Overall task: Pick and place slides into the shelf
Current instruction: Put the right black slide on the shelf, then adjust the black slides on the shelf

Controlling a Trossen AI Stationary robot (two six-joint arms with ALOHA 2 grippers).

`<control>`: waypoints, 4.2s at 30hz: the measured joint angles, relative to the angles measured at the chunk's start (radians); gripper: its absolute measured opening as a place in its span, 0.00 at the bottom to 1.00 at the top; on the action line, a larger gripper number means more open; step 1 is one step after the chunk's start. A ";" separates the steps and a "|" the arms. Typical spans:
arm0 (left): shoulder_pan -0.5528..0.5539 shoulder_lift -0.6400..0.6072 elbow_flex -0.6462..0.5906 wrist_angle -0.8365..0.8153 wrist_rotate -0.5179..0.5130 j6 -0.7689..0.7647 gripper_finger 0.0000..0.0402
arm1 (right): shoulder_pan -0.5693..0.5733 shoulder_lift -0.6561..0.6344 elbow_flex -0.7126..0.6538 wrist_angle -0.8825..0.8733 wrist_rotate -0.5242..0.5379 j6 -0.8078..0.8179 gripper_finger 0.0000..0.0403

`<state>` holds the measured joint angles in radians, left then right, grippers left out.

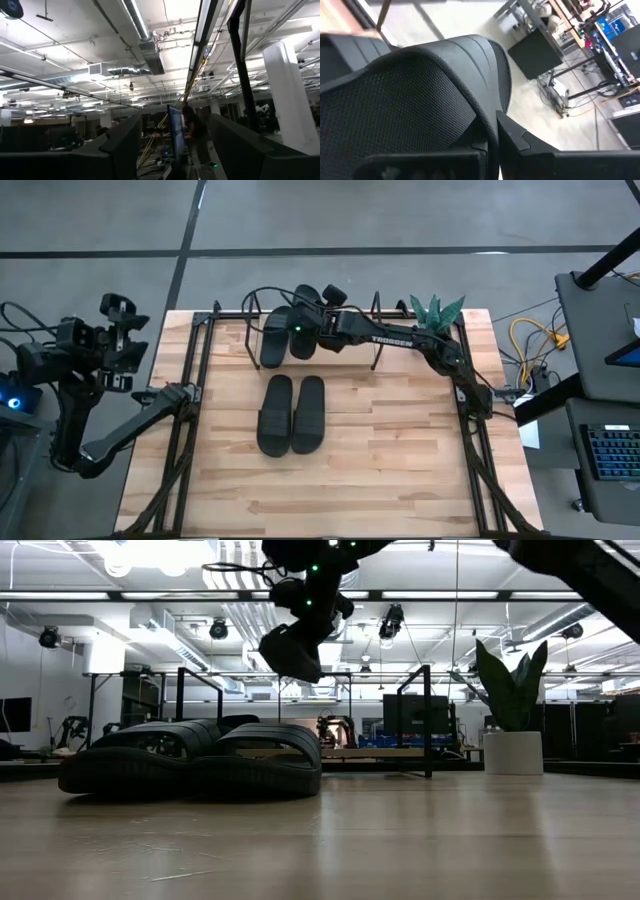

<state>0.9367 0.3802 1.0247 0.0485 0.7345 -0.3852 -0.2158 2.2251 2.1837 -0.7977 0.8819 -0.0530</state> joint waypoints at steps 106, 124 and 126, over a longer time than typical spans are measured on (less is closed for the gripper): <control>0.000 -0.057 0.007 -0.095 -0.002 0.026 0.54 | -0.034 0.247 0.158 0.223 -0.516 -0.349 0.44; 0.000 -0.049 0.002 -0.138 -0.014 0.029 0.54 | -0.047 0.266 0.151 0.226 -0.515 -0.391 0.42; 0.000 -0.049 0.002 -0.139 -0.015 0.029 0.54 | -0.052 0.281 0.149 0.230 -0.516 -0.394 0.42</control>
<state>0.9367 0.3316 1.0267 -0.0901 0.7190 -0.3561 -0.2681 2.5060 2.3328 -0.5673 0.3663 -0.4468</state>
